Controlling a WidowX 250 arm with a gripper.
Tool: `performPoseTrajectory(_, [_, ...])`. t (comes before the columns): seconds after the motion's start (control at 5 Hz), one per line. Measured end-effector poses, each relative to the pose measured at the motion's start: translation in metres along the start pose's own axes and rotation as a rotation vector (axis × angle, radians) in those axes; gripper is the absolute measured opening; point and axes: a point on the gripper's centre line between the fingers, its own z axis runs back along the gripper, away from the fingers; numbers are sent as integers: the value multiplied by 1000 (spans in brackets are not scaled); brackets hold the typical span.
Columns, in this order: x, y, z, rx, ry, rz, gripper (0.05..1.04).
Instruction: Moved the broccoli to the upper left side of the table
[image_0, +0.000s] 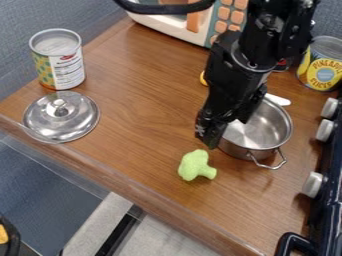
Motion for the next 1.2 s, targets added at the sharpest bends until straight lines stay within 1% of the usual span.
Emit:
performPoseTrajectory(0.2, [9, 9, 18, -14, -3, 47, 1000])
performPoseTrajectory(0.4, [14, 26, 27, -9, -13, 82, 1000])
performPoseTrajectory(0.6, [9, 47, 15, 11, -1, 117, 1000])
performPoseTrajectory(0.8, [-1, 52, -3, 36, 19, 136, 1000])
performPoseTrajectory(1.0, [-8, 50, -24, 64, 27, 138, 1000])
performPoseTrajectory(1.2, [-14, 46, -37, 68, 52, 133, 940])
